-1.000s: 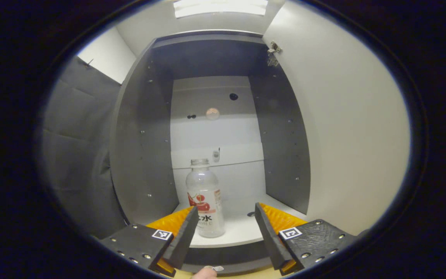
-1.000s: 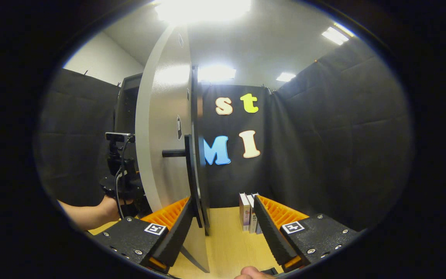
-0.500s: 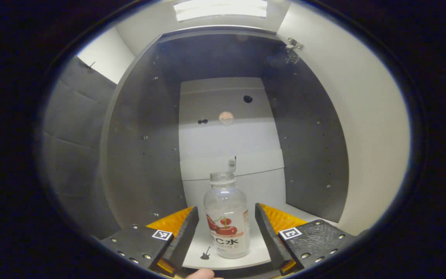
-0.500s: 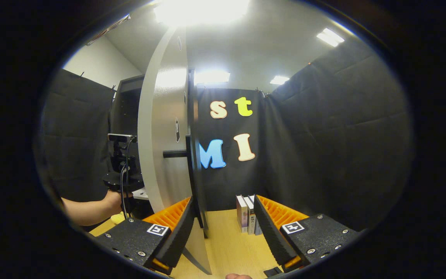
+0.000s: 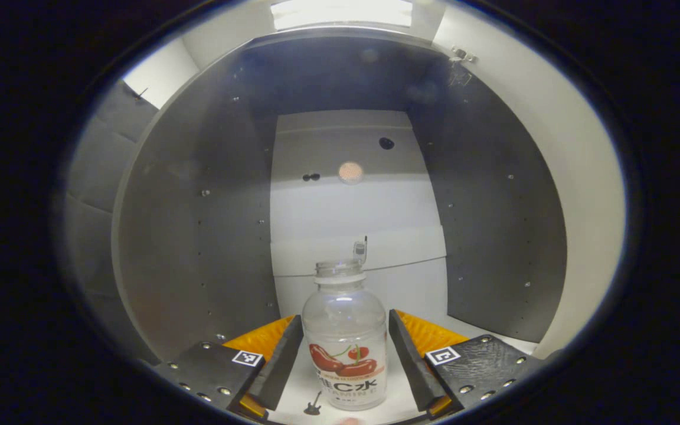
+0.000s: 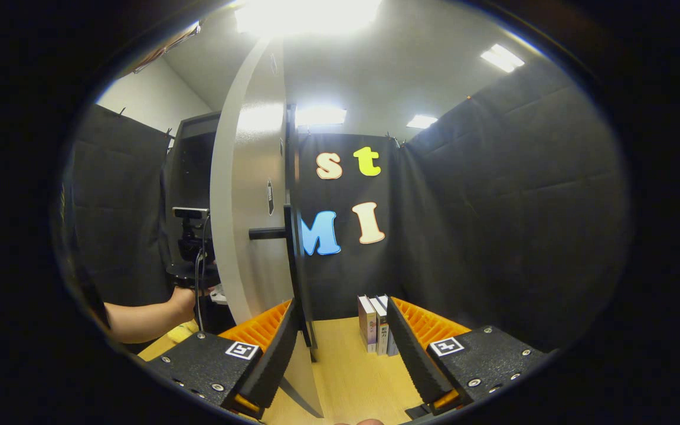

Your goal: Open the cabinet door with the right hand, grasp the bottle in the cabinet with the left hand and place it on the coaster, then close the cabinet door with the right hand.

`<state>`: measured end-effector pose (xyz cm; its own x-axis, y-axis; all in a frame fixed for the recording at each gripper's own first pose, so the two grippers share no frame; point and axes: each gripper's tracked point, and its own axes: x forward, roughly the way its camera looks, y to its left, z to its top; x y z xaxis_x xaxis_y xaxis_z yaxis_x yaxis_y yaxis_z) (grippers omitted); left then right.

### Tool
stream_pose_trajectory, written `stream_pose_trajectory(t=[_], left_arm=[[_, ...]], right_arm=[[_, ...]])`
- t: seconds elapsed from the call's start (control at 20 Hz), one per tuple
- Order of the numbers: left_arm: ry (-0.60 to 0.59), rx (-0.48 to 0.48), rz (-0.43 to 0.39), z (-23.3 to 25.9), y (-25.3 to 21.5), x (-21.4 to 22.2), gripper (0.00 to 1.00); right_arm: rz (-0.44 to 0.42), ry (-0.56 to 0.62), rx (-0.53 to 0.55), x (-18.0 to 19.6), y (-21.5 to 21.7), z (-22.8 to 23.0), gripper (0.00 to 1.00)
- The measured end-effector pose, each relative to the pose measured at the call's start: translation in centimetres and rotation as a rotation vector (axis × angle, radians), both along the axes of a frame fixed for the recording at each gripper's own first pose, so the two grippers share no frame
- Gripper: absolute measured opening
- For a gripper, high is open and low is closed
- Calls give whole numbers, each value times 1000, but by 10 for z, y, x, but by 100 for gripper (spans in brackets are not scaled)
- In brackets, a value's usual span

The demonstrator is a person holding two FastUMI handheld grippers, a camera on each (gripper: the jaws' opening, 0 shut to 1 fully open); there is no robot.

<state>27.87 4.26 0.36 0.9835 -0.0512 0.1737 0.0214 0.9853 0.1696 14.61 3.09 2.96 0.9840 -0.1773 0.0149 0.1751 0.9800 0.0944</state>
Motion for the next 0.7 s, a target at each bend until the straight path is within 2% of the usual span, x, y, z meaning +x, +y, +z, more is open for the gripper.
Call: stream_pose_trajectory(t=[0.15,0.25,0.3,0.35,0.4,0.5,0.6,0.65,0.7], left_arm=[[20,-29,8,-6,5,3,82],[8,-33,10,-2,5,-3,71],[4,-30,13,0,5,-6,71],[3,-23,9,3,4,-9,77],[-4,-16,-2,7,1,-12,71],[-17,-3,-16,18,-4,-22,71],[-14,5,-25,26,-13,-37,67],[-6,-3,-34,28,-17,-46,71],[-3,-9,-36,30,-20,-54,71]], right_arm=[[2,3,-1,-4,1,1,89],[5,3,-4,-2,1,1,89],[7,3,-1,-2,0,1,89],[10,3,-2,-1,1,1,89],[13,1,-4,-2,0,1,89],[22,-1,-4,-3,-1,1,89],[34,-5,-6,-1,-2,2,89],[44,-7,-3,0,-3,1,89],[54,-6,-3,-1,-4,1,89]])
